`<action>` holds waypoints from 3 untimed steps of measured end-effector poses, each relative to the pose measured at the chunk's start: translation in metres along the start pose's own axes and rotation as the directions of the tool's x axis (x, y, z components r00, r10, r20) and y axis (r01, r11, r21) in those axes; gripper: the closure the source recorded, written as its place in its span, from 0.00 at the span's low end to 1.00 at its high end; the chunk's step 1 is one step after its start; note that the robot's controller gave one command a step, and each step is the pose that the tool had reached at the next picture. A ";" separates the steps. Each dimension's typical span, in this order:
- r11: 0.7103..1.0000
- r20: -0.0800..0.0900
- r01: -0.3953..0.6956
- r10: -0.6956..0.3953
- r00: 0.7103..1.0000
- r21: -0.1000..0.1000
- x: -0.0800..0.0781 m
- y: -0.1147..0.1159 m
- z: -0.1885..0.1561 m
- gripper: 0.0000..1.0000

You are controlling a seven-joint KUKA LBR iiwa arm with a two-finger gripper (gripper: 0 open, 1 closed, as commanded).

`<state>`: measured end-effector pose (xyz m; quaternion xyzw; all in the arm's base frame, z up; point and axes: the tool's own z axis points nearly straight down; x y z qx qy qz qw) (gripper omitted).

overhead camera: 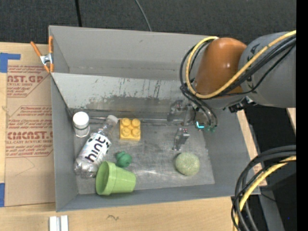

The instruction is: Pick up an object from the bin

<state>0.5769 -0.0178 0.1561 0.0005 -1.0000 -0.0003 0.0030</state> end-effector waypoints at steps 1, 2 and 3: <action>1.000 0.008 0.000 0.000 1.000 0.000 -0.002 0.000 -0.004 0.00; 1.000 0.011 0.028 -0.028 1.000 0.001 0.045 -0.054 0.067 0.00; 1.000 0.000 0.008 -0.008 1.000 -0.001 0.061 -0.066 0.047 0.00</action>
Offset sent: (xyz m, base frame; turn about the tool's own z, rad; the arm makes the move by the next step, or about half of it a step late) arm -0.0596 -0.0709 -0.0861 -0.0307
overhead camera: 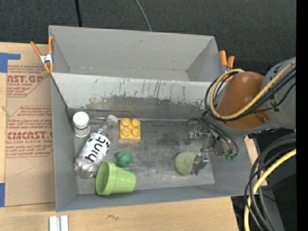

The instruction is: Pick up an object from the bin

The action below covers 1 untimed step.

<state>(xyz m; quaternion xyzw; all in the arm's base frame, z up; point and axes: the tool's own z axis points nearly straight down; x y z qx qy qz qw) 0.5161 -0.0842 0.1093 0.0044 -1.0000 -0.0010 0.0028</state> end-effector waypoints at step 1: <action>0.965 0.011 -0.263 0.263 0.965 -0.001 0.019 -0.009 -0.010 0.00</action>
Offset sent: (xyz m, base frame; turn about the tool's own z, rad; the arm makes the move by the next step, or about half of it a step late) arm -0.0283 0.0117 -0.0393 0.0217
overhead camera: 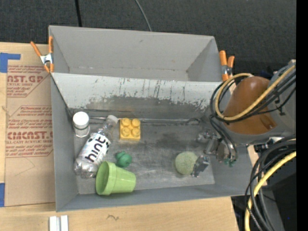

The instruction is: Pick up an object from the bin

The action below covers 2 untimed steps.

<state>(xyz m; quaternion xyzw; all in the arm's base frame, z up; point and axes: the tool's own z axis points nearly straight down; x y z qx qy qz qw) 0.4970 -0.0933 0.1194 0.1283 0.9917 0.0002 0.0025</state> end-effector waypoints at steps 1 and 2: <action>1.000 -0.006 0.011 -0.010 1.000 0.001 0.009 0.009 0.028 0.00; 0.997 0.009 0.082 -0.082 0.997 0.000 0.015 0.021 0.046 1.00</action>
Offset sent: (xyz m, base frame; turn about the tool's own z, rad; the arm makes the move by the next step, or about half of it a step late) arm -0.0133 0.0247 -0.0494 -0.0823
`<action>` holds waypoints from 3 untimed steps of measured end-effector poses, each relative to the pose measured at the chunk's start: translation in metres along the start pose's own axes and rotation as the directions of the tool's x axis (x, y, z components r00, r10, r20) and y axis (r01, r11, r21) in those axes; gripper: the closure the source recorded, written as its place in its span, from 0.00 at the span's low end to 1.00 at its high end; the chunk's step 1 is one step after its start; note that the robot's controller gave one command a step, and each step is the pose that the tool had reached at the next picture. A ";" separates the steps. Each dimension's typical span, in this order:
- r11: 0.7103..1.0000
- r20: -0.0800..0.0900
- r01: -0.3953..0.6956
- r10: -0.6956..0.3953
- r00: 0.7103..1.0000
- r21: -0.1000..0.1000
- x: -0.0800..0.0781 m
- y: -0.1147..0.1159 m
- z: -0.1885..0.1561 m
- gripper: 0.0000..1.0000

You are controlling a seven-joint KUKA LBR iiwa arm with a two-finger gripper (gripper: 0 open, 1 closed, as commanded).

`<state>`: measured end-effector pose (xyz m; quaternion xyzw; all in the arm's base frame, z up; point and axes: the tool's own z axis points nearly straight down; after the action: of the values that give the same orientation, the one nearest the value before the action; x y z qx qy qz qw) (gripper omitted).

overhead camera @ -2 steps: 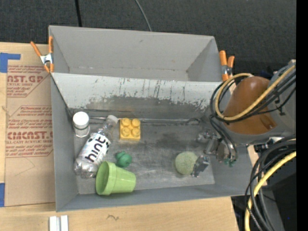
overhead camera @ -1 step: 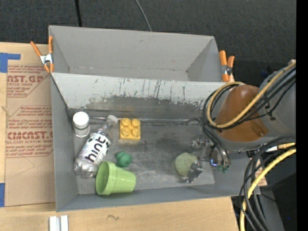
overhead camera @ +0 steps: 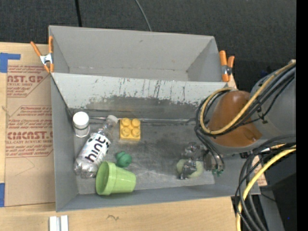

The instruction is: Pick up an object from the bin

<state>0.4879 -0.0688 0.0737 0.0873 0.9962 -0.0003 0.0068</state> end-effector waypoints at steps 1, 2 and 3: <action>1.000 0.000 0.000 0.000 1.000 0.000 0.000 0.000 0.000 1.00; 1.000 -0.001 0.000 0.000 1.000 0.000 0.000 0.000 -0.001 1.00; 1.000 -0.004 0.000 0.000 1.000 0.000 -0.001 0.000 -0.002 1.00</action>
Offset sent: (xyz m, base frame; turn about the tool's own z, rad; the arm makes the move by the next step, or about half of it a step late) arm 0.0000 0.0000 0.0055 0.0000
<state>0.4885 -0.0689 0.0758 0.0870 0.9962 -0.0003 0.0050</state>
